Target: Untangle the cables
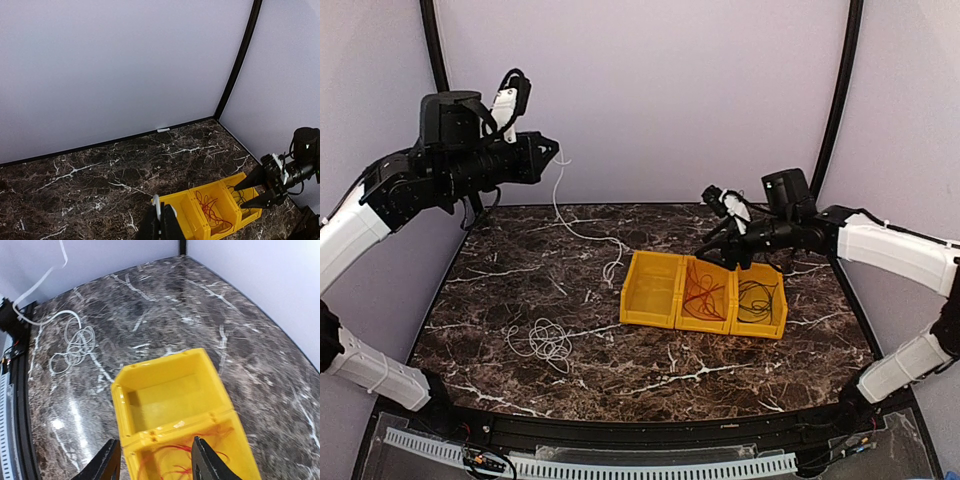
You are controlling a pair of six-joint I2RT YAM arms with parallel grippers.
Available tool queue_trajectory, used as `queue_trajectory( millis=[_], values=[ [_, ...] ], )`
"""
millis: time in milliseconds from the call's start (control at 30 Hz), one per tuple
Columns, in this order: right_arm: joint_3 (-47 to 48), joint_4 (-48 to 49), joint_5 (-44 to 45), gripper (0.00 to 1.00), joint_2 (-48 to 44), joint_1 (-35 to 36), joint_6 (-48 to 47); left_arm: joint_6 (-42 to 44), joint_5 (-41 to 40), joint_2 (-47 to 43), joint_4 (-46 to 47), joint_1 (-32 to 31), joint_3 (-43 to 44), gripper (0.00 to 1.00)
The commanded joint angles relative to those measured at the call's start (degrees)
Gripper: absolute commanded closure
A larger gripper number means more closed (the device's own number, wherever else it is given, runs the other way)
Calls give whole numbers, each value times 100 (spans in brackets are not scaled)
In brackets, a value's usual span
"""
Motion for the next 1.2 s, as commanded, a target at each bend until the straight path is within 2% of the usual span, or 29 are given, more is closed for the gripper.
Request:
queue_trajectory(
  millis=[0, 133, 300, 833, 900, 1033, 1167],
  values=[
    [-685, 297, 20, 50, -604, -927, -20, 0, 581, 255, -26, 19, -116, 100],
    [-1395, 811, -437, 50, -929, -1834, 206, 61, 920, 663, 195, 18, -133, 100],
    [-1418, 849, -520, 50, -919, -2475, 257, 79, 1226, 1072, 432, 20, -57, 100],
    [-1447, 861, -506, 50, -943, -2528, 89, 22, 1422, 1609, 886, 10, 386, 100],
    [-1449, 855, -516, 50, -948, -2527, 88, 101, 1191, 1529, 934, -15, 502, 100],
    [-1449, 852, -525, 50, -949, -2527, 71, 570, 30, 1403, 909, -107, 780, 100],
    [-1449, 846, -532, 50, -965, -2527, 59, 877, -319, 1354, 944, -142, 820, 100]
  ],
)
